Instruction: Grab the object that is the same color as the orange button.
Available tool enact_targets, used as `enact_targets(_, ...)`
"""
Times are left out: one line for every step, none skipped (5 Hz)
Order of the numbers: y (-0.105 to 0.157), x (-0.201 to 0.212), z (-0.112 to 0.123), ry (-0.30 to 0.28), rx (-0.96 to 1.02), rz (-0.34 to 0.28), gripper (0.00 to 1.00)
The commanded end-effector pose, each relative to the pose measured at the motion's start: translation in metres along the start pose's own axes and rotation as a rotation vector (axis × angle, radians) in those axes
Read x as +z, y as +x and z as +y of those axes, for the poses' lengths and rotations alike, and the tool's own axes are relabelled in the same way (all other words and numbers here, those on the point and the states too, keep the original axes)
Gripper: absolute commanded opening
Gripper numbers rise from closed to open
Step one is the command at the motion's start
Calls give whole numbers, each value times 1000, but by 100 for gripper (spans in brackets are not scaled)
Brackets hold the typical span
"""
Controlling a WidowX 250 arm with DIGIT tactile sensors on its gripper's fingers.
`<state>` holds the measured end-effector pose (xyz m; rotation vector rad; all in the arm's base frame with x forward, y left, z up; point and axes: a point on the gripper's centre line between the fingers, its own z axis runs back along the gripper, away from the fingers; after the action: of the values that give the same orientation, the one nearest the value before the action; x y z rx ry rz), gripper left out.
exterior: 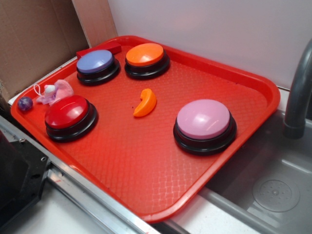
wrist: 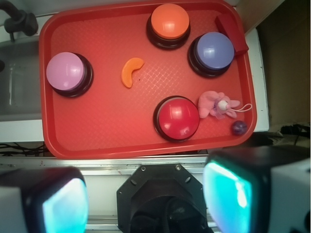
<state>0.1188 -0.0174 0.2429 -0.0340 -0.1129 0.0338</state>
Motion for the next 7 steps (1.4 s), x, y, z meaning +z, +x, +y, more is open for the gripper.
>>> enact_targets(0, 0, 0, 0, 0, 0, 100)
enact_targets(23, -20, -1, 24, 111, -21, 100)
enact_targets(46, -46, -1, 37, 253, -63, 100)
enact_targets(76, -86, 2, 89, 436, -103, 100)
enact_targets(97, -123, 4, 94, 605, -139, 100)
enact_targets(112, -154, 2, 94, 672, -166, 100)
enact_targets(122, -185, 1, 71, 750, -181, 100)
